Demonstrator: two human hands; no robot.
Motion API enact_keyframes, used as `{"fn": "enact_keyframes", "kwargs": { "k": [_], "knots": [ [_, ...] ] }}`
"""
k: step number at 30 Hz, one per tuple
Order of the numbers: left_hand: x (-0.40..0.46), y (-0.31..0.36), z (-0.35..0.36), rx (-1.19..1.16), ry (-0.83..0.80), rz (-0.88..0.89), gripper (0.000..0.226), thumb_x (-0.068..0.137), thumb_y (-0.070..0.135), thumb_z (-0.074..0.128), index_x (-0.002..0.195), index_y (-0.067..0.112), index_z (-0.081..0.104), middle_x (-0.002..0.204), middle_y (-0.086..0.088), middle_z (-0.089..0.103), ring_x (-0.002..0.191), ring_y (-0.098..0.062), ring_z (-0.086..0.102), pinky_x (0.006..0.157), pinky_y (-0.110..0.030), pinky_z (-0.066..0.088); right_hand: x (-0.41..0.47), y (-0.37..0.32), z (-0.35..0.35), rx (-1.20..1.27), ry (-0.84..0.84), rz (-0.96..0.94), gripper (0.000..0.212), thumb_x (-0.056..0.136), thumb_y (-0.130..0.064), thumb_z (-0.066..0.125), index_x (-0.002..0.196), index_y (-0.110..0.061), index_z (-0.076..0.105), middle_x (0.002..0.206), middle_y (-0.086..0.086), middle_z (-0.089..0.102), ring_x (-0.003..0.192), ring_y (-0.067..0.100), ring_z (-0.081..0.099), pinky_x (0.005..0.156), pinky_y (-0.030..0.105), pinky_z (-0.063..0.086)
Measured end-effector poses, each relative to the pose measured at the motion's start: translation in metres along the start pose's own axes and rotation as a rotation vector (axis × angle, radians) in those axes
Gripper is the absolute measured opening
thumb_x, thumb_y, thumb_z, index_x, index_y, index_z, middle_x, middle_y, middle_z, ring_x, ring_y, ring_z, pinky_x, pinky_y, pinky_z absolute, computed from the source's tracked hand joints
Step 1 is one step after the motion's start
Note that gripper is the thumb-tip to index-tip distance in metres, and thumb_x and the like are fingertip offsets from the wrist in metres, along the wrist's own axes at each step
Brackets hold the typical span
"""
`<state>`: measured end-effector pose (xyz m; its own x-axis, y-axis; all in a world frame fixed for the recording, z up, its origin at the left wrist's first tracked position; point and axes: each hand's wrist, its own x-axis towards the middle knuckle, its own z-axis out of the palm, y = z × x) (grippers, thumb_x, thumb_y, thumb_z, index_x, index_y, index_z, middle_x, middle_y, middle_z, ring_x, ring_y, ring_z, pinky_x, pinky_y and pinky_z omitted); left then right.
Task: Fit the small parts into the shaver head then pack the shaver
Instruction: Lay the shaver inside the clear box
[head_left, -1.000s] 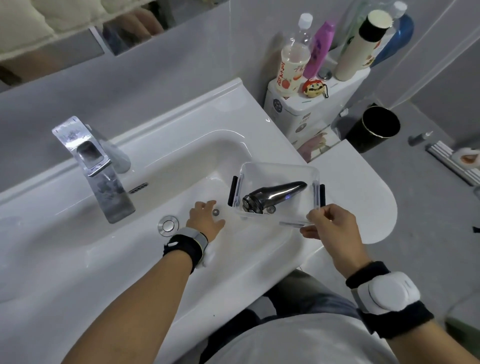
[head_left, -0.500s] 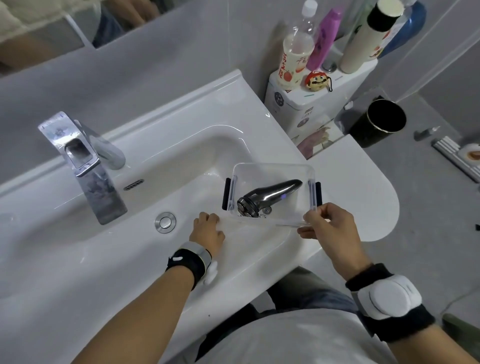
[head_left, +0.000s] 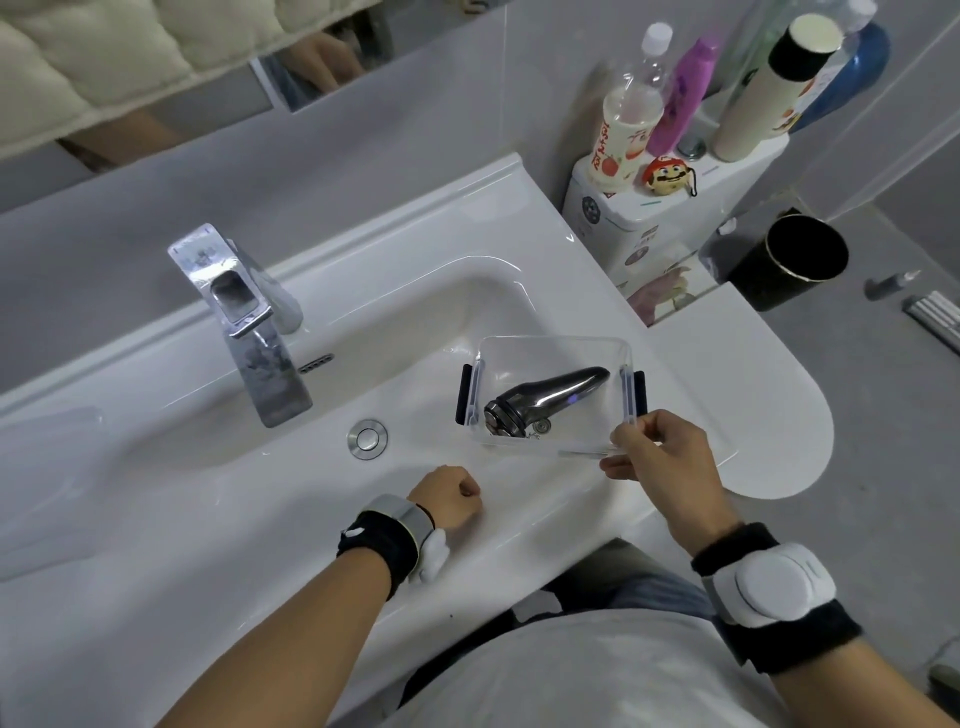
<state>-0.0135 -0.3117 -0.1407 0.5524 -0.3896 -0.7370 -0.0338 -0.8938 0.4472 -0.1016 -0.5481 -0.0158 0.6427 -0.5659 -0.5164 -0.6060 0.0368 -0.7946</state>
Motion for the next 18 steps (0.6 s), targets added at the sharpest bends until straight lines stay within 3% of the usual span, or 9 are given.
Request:
{"fn": "enact_keyframes", "kwargs": {
  "k": [4,6,9,13,18],
  "knots": [
    [-0.021,0.002,-0.008,-0.136,-0.115,0.001,0.010,0.082,0.027,0.061,0.081,0.021,0.069,0.088,0.000,0.069,0.077,-0.015,0.063,0.073,-0.027,0.052,-0.006,0.001,0.009,-0.004,-0.015,-0.019,0.025,0.087,-0.009,0.064,0.089,0.014,0.054,0.078,0.012,0.061,0.064,0.028,0.076,0.065,0.034,0.064],
    [-0.034,0.002,-0.011,-0.249,-0.153,-0.004,0.011,0.082,0.026,0.063,0.079,0.019,0.070,0.078,0.003,0.067,0.065,-0.010,0.061,0.067,-0.025,0.055,-0.011,0.002,0.014,0.003,-0.022,-0.025,0.025,0.087,-0.009,0.064,0.089,0.014,0.055,0.078,0.011,0.061,0.064,0.029,0.075,0.064,0.032,0.063],
    [-0.048,0.003,-0.015,-0.329,-0.202,0.034,0.014,0.079,0.032,0.071,0.089,0.022,0.072,0.083,0.007,0.068,0.066,-0.004,0.062,0.065,-0.015,0.052,-0.011,0.004,0.018,-0.007,-0.027,-0.021,0.025,0.086,-0.010,0.064,0.089,0.013,0.056,0.077,0.014,0.062,0.063,0.028,0.075,0.062,0.031,0.063],
    [-0.074,-0.003,-0.018,-0.302,-0.202,0.128,0.035,0.070,0.032,0.083,0.102,0.025,0.070,0.087,0.017,0.067,0.071,0.007,0.060,0.065,-0.004,0.045,-0.014,0.007,0.026,0.003,-0.049,-0.024,0.026,0.085,-0.009,0.065,0.088,0.014,0.054,0.072,0.015,0.063,0.063,0.029,0.075,0.067,0.038,0.064],
    [-0.094,-0.006,-0.013,-0.214,-0.083,0.191,0.032,0.076,0.026,0.080,0.105,0.016,0.070,0.089,0.009,0.067,0.076,-0.004,0.060,0.073,-0.012,0.048,-0.019,0.011,0.036,0.012,-0.078,-0.036,0.027,0.086,-0.010,0.065,0.088,0.015,0.056,0.072,0.016,0.063,0.063,0.031,0.075,0.066,0.038,0.064]
  ]
}}
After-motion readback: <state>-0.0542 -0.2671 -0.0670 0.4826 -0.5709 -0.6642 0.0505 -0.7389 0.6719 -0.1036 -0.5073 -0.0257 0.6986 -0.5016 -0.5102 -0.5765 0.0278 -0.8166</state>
